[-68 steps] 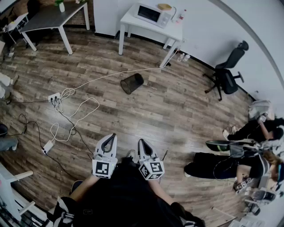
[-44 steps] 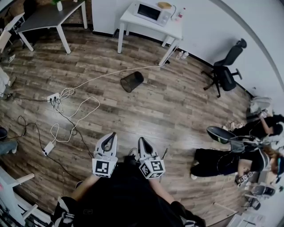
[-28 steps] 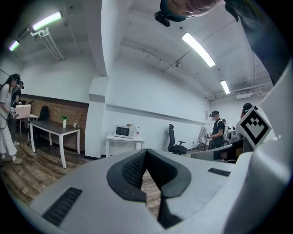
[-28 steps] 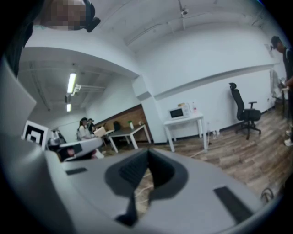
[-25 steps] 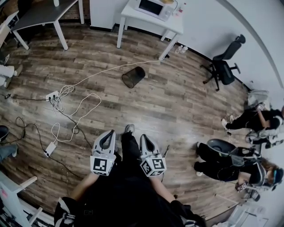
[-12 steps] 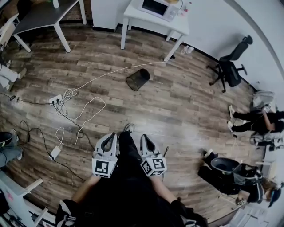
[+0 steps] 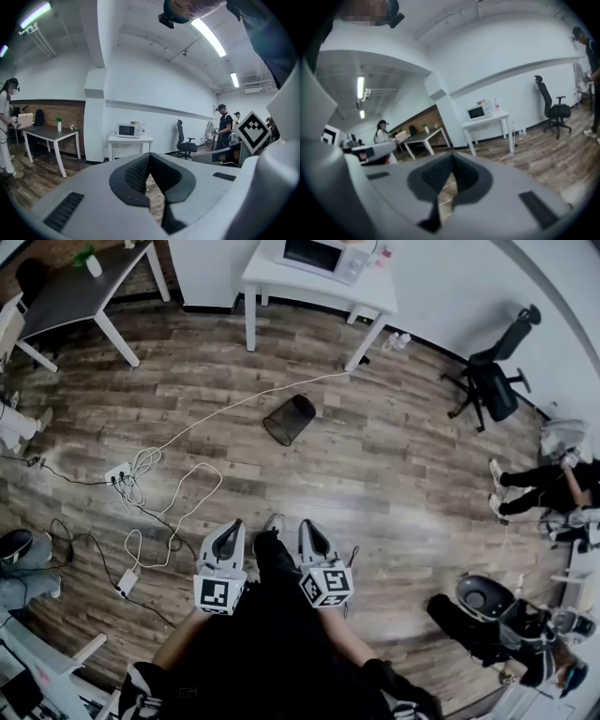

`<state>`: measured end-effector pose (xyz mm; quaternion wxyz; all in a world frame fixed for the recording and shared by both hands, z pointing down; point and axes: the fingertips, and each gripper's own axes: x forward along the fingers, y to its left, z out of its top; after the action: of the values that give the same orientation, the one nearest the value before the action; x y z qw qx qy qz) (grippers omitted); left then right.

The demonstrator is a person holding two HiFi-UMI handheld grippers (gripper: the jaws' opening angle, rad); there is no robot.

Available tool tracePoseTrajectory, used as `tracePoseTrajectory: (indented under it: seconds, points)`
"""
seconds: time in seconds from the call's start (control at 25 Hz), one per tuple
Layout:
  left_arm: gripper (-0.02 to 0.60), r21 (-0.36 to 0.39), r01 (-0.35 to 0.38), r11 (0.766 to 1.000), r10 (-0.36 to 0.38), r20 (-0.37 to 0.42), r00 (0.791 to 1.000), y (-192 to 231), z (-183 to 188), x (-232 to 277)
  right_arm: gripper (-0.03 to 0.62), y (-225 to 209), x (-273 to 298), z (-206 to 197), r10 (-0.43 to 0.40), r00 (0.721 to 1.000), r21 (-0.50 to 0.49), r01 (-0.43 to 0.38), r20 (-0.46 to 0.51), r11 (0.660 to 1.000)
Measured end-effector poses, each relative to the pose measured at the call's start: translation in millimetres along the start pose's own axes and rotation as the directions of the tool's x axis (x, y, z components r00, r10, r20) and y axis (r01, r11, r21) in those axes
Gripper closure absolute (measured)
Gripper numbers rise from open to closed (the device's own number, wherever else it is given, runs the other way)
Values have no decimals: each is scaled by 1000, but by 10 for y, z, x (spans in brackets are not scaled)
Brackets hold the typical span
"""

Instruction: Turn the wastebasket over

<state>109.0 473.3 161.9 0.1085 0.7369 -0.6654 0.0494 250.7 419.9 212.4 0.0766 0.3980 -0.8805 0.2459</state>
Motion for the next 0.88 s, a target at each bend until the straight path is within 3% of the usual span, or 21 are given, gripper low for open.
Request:
tracePoseTrajectory:
  seconds: [0.36, 0.72, 0.88]
  points:
    - [548, -9, 1, 1000, -1, -31, 1000, 214, 200, 965, 562, -504, 698, 547, 15, 998, 27, -16, 56, 1000]
    - [548, 5, 21, 1000, -20, -52, 998, 502, 324, 1633, 562, -819, 1196, 673, -40, 998, 47, 38, 39, 998]
    - [548, 11, 71, 997, -70, -77, 995, 681, 250, 1960, 562, -906, 1409, 654, -84, 996, 57, 82, 34, 995]
